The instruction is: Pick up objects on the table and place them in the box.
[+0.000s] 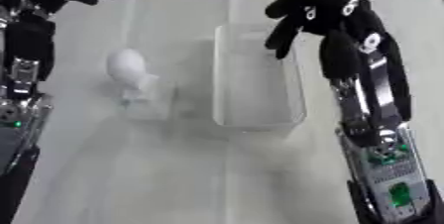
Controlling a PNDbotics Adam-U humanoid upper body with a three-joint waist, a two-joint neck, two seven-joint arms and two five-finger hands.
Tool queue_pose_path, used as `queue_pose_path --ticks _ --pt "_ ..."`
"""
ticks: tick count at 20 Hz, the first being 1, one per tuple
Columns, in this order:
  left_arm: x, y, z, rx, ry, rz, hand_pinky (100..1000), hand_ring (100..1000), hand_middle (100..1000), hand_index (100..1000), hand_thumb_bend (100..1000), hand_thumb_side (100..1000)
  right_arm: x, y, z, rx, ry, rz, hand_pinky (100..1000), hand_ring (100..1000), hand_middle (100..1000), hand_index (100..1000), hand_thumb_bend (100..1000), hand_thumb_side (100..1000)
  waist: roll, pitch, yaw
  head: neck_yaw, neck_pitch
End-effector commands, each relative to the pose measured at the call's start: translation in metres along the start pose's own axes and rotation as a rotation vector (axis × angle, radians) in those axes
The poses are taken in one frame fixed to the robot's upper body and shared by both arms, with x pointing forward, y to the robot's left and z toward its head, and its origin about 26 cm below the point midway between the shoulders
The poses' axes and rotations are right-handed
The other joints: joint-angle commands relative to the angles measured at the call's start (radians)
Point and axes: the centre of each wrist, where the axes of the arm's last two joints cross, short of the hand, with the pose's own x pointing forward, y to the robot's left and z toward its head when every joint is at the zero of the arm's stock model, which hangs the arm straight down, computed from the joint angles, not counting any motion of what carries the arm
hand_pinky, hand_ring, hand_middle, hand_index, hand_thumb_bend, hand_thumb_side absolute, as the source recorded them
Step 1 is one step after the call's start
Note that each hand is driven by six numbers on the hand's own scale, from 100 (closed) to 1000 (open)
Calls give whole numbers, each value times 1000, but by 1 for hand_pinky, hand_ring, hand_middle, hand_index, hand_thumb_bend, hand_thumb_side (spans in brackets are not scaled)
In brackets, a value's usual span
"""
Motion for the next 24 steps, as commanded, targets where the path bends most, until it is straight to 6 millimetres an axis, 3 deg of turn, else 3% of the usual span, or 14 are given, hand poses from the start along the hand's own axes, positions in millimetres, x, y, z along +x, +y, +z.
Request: queue_pose_path --ticks 1,24 --pt "4 1 -6 -1 -24 7 593 741 872 905 267 772 5 -3 -5 15 -25 13 334 480 636 872 100 849 -5 -11 3 2 -7" --pt "3 5 -2 -19 12 -24 594 743 876 911 293 762 4 -3 -3 12 -15 13 336 482 629 872 100 847 -5 -19 -6 -75 -7"
